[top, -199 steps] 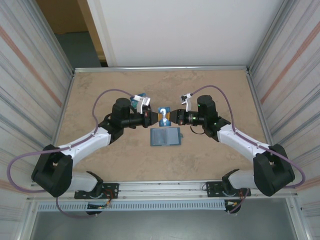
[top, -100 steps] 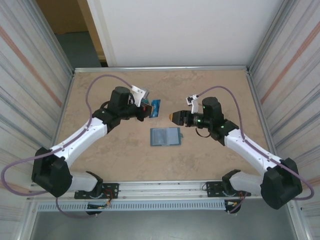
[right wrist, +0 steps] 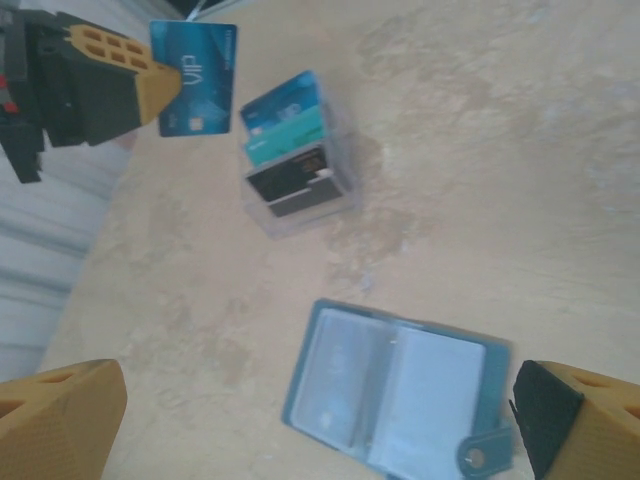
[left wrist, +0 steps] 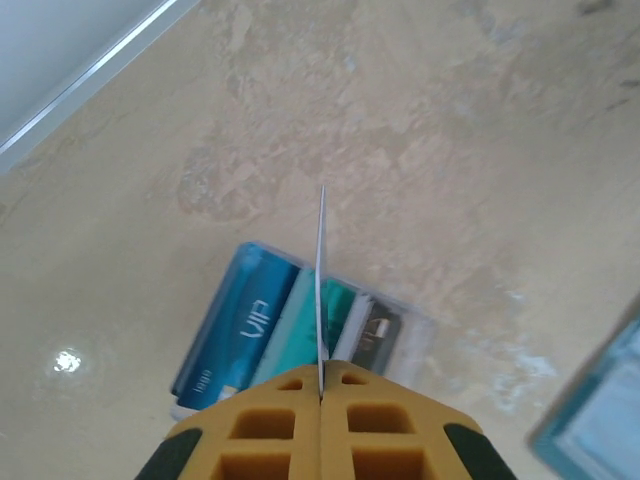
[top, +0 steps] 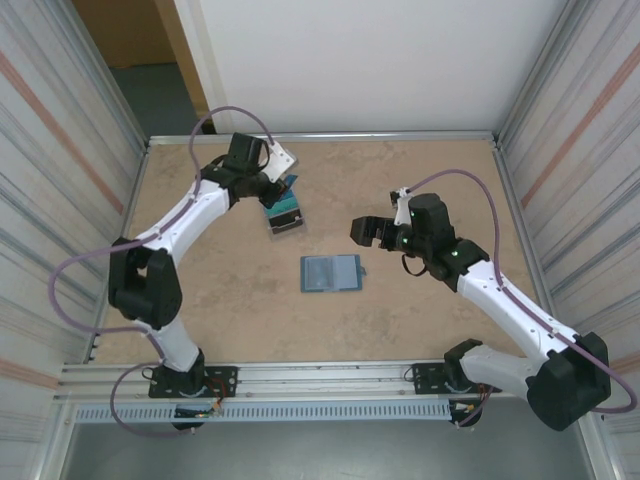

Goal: Take the credit cards out of the card holder

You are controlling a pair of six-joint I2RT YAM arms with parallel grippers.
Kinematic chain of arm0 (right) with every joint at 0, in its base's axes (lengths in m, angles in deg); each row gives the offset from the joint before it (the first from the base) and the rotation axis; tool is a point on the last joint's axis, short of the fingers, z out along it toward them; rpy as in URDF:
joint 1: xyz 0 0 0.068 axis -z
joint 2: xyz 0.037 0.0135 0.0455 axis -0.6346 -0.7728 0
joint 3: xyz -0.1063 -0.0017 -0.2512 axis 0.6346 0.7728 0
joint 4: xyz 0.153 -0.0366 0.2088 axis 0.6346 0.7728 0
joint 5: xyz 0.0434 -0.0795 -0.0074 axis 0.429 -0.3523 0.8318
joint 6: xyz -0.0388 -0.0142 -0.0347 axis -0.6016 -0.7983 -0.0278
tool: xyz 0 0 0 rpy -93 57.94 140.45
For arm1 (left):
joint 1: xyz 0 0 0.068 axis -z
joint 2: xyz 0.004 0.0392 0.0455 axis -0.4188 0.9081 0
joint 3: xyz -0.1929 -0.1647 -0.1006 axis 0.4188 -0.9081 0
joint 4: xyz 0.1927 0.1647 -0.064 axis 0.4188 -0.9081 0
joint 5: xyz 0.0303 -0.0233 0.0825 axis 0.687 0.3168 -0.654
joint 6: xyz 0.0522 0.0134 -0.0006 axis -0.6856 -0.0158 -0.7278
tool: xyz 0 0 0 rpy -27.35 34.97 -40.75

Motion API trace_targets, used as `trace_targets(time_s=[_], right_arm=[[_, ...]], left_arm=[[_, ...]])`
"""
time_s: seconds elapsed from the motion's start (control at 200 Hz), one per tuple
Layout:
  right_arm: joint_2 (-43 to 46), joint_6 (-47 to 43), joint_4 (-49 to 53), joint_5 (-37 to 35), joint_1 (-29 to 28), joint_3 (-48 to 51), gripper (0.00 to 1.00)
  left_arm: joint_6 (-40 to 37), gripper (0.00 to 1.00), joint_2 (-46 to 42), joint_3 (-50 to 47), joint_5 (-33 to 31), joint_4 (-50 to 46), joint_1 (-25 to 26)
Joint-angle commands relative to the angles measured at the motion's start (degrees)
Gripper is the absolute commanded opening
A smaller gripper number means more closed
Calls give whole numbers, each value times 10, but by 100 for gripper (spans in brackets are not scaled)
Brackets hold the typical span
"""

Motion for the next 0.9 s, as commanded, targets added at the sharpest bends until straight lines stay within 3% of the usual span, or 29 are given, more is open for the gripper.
trace_targets(time_s=[0.0, 0.246, 0.897], right_arm=[[18, -9, 32, -77, -7, -17, 99], [27, -22, 48, -134, -17, -17, 99], [12, -5, 50, -142, -17, -24, 99]], left_arm=[[-92, 0, 36, 48, -17, -42, -5], [-158, 0, 99, 103, -33, -72, -18], [-238, 0, 190, 165, -53, -103, -32]])
